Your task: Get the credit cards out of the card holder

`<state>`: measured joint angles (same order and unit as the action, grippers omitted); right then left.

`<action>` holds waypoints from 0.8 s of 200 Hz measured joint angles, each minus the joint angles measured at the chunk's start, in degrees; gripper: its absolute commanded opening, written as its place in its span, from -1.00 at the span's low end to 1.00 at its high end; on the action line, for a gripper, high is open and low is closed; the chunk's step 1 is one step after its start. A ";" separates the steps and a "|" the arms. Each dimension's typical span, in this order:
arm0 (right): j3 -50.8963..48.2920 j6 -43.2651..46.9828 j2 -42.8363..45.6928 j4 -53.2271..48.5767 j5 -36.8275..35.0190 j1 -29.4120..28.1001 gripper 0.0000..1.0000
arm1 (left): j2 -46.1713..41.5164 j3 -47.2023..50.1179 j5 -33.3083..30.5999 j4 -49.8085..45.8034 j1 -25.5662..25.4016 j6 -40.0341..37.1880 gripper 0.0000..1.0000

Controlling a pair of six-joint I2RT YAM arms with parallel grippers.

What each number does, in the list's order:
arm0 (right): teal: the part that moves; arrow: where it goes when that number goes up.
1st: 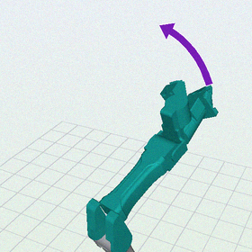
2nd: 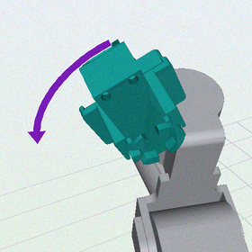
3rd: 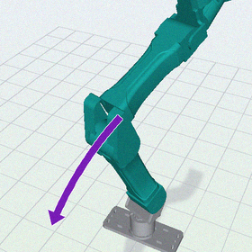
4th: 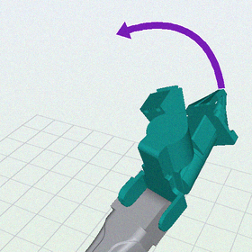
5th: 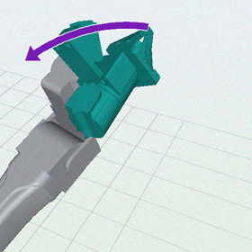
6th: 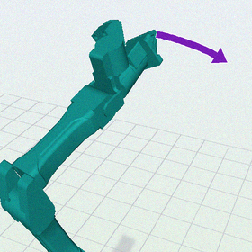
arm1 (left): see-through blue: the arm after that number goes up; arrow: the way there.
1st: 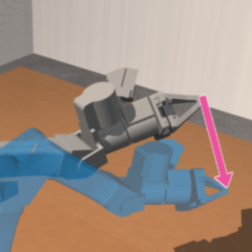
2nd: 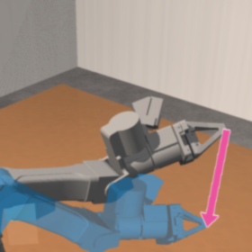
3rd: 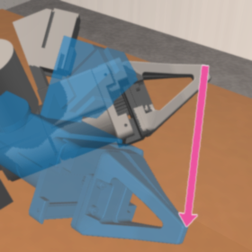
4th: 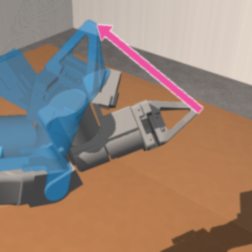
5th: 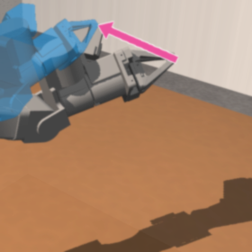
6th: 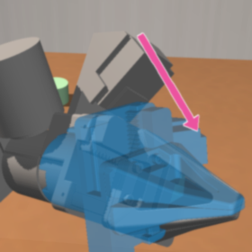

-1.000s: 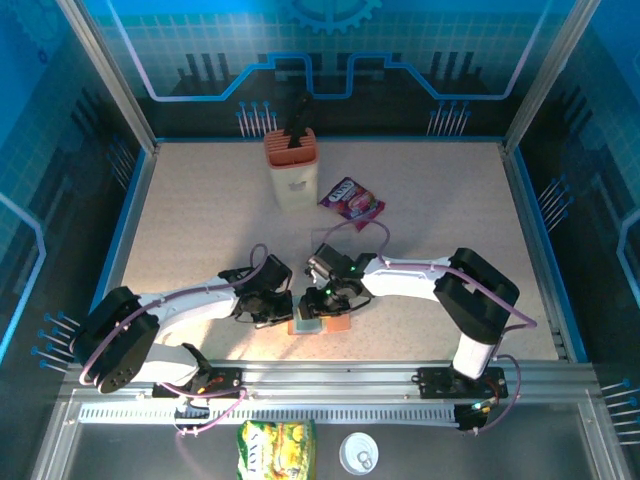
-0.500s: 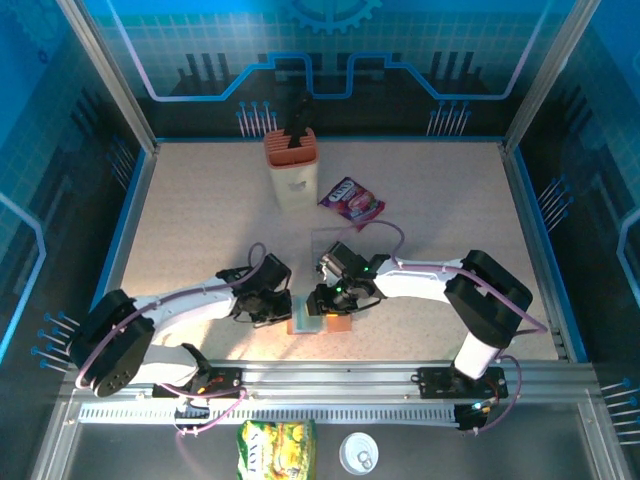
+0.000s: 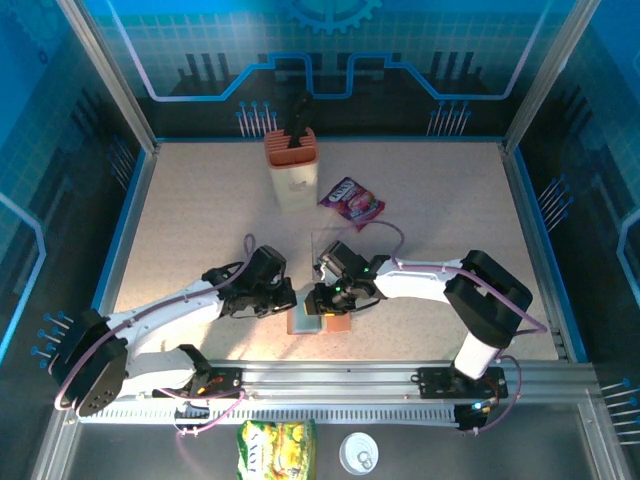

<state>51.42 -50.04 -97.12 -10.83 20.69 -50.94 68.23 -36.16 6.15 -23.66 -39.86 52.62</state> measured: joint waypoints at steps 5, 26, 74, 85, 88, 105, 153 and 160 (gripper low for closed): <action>0.00 -0.07 0.00 -0.02 -0.02 0.00 -0.35 | 0.26 0.00 0.15 0.13 0.00 0.13 -1.00; 0.00 -0.09 0.00 -0.02 -0.04 0.00 -0.40 | 2.51 0.00 0.04 -0.13 0.00 -0.09 -1.00; 0.00 -0.66 -0.02 2.16 1.73 -0.07 -0.46 | 8.28 1.20 -0.22 0.50 0.00 -0.09 -1.00; 0.00 -0.98 -0.20 2.84 2.21 -0.15 -0.46 | 9.14 1.70 -0.11 0.66 0.00 -0.09 -1.00; 0.00 -1.01 -0.31 3.06 2.34 -0.20 -0.45 | 9.33 1.84 -0.11 0.66 0.00 -0.09 -1.00; 0.00 -1.25 -1.14 3.72 2.49 -0.48 -0.38 | 9.77 1.99 -0.11 0.94 0.00 -0.09 -1.00; 0.39 -1.40 -2.89 2.89 2.19 -0.52 -0.34 | 9.73 2.21 -0.31 1.29 0.00 -0.17 -1.00; 0.44 -1.40 -2.86 2.80 2.10 -0.52 -0.35 | 9.73 2.21 -0.31 1.29 0.00 -0.20 -1.00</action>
<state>51.86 -51.44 -99.98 -8.03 22.79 -51.46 77.95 -33.95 5.85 -22.37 -39.86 52.42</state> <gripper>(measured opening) 0.329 0.041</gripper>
